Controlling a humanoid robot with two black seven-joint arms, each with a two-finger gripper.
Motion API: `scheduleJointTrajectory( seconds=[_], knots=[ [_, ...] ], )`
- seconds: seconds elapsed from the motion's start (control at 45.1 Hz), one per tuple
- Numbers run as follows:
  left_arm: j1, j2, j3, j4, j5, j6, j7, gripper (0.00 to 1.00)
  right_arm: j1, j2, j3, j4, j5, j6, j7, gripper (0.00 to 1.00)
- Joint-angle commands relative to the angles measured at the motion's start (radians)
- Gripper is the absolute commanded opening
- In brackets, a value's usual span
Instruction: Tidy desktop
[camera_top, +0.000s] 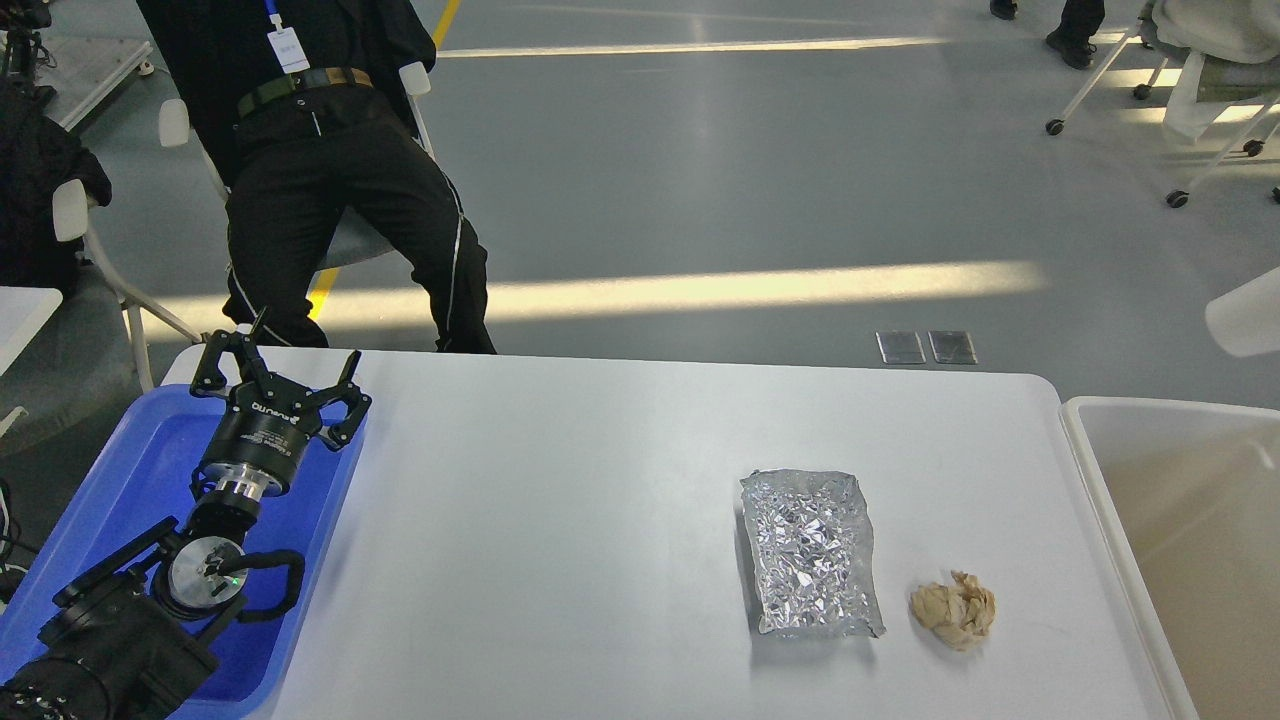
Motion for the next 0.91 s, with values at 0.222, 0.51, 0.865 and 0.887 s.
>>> scheduleJointTrajectory(
  seconds=[0.222,0.51,0.865,0.887],
  knots=[
    [0.000,0.000,0.000,0.001,0.000,0.000,0.000,1.00,-0.233,0.051,-0.006,-0.216,0.603,-0.040,0.056,0.00],
    [0.000,0.000,0.000,0.001,0.000,0.000,0.000,1.00,-0.484,0.222,0.013,-0.400,0.960,-0.039,0.100,0.00],
    [0.000,0.000,0.000,0.000,0.000,0.000,0.000,1.00,-0.836,0.558,0.246,-0.785,1.154,-0.022,0.068,0.00],
    [0.000,0.000,0.000,0.001,0.000,0.000,-0.001,1.00,-0.854,0.571,0.267,-0.805,1.154,-0.020,0.057,0.00]
  ],
)
